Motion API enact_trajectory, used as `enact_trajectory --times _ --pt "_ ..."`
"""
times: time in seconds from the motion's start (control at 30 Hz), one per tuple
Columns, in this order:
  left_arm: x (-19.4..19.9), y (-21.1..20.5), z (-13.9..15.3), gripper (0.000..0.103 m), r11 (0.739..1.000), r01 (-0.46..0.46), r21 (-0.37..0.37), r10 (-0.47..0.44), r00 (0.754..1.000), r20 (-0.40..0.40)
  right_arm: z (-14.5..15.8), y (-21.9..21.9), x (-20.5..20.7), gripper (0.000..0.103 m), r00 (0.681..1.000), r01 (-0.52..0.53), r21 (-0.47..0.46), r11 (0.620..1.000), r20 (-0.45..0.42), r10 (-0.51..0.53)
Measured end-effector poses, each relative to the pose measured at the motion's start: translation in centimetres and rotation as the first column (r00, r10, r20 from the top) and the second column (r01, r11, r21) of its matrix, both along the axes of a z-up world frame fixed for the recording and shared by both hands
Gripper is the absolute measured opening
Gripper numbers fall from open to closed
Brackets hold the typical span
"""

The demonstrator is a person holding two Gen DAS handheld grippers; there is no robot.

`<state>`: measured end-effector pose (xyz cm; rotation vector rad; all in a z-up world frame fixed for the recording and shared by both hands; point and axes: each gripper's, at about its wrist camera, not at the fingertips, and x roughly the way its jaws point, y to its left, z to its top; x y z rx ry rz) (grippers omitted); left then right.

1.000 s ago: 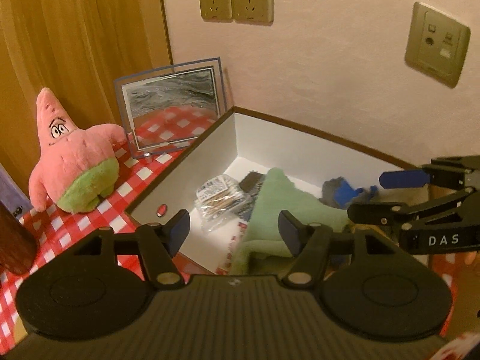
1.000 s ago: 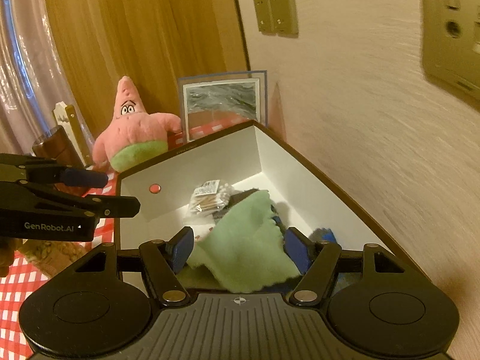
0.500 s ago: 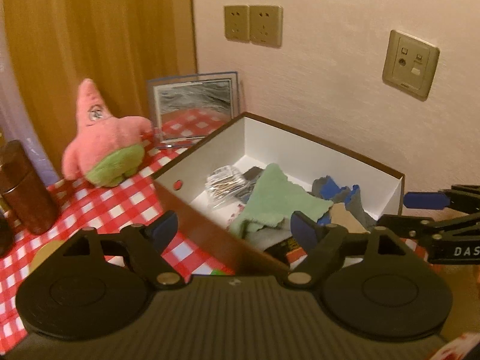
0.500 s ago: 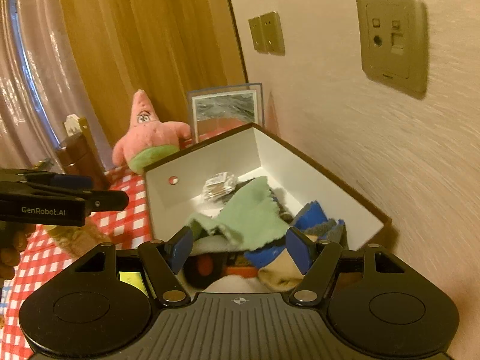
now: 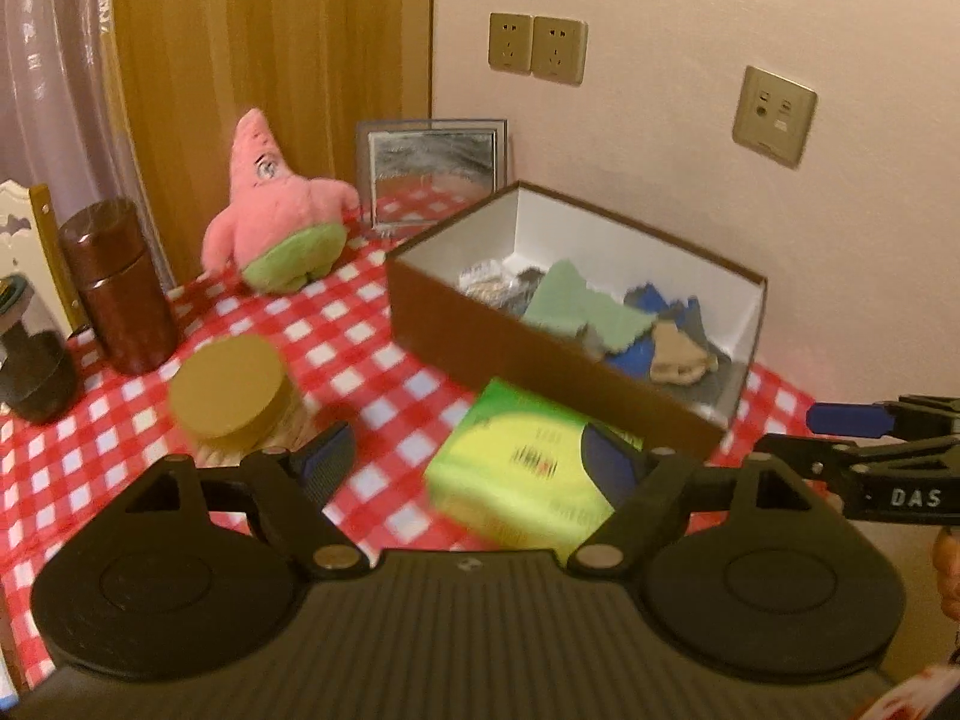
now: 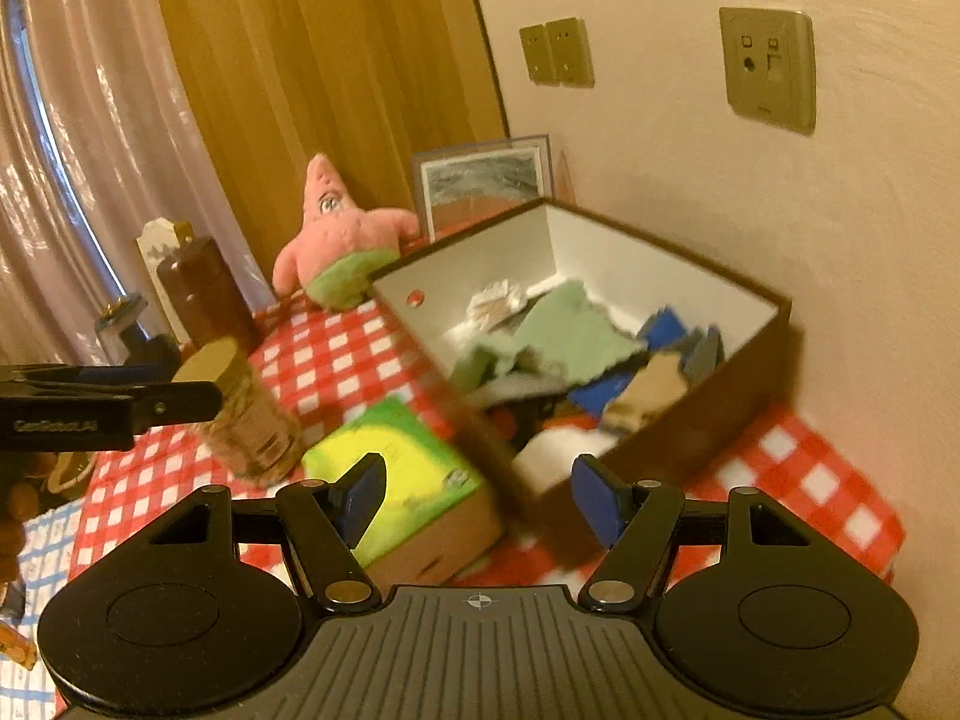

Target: Organize soft objects

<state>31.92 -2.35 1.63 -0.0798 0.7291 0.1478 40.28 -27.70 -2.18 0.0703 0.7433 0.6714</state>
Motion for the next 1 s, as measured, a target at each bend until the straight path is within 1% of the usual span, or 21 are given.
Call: enact_trajectory --times 0.2,0.4,0.5,0.67,0.73,0.83,1.0 --pt "-7.0 2.8 -0.9 0.081 0.999 0.034 0.006 -0.034 0.999 -0.027 -0.9 2.7 -7.2 0.068 0.997 0.056 0.001 0.998 -0.057 -0.056" --pt "-14.1 5.6 -2.5 0.081 0.998 0.059 -0.021 -0.060 0.997 -0.048 -1.5 5.7 -15.5 0.068 0.992 0.098 -0.024 0.995 -0.071 -0.100" --pt "-17.5 6.8 -3.0 0.081 0.997 0.072 -0.018 -0.073 0.996 -0.058 -2.1 7.0 -19.4 0.068 0.989 0.122 -0.028 0.992 -0.079 -0.124" --pt "-22.7 7.7 -2.9 0.081 0.996 0.088 -0.016 -0.089 0.992 -0.093 -2.5 8.7 -25.3 0.068 0.982 0.149 -0.031 0.988 -0.109 -0.151" --pt "-24.4 7.7 -2.6 0.081 0.995 0.097 -0.029 -0.099 0.990 -0.099 -2.1 9.0 -27.1 0.068 0.980 0.152 -0.035 0.988 -0.123 -0.156" --pt "-26.4 7.3 -1.8 0.081 0.993 0.110 -0.037 -0.113 0.989 -0.094 -1.3 9.1 -29.5 0.068 0.979 0.158 -0.055 0.986 -0.120 -0.164" --pt "-28.7 6.2 -0.9 0.081 0.991 0.127 -0.046 -0.131 0.988 -0.085 -0.7 8.7 -31.8 0.068 0.974 0.172 -0.082 0.982 -0.132 -0.182"
